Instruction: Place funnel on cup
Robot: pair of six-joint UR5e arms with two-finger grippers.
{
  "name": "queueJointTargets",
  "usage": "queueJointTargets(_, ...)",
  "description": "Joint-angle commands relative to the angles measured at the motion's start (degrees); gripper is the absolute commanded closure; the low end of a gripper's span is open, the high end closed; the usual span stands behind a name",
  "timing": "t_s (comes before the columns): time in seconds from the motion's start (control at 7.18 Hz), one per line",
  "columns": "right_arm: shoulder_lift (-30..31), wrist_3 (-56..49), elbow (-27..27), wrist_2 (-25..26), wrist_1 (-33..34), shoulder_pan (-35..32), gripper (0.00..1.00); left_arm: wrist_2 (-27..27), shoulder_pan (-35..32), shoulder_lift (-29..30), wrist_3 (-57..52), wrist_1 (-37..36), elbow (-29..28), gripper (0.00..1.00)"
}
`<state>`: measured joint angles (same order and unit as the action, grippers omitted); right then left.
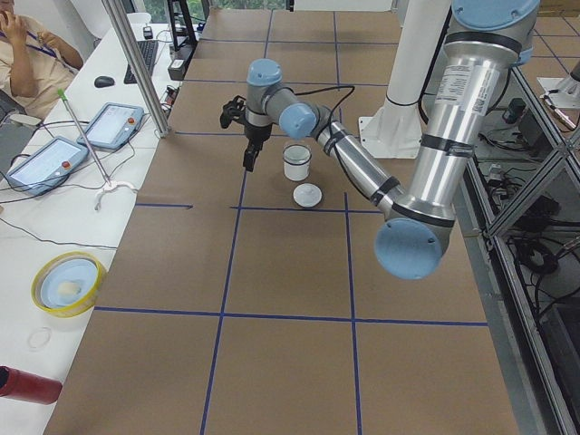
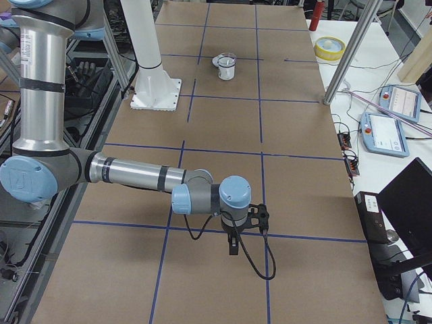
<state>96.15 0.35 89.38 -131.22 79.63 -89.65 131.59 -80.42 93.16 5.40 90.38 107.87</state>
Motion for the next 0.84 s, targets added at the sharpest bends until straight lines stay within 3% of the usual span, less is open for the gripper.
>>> queueJointTargets(0.0, 0.0, 0.0, 0.0, 0.0, 0.0, 0.0, 0.00, 1.3, -5.3, -7.0, -6.8, -0.4, -7.6, 0.00)
queueJointTargets(0.42, 0.0, 0.0, 0.0, 0.0, 0.0, 0.0, 0.00, 1.6, -9.0, -13.6, -14.5, 0.2, -7.5, 0.00)
queueJointTargets(0.7, 0.0, 0.0, 0.0, 0.0, 0.0, 0.0, 0.00, 1.5, -9.3, -12.6, -15.3, -5.0, -8.1, 0.00)
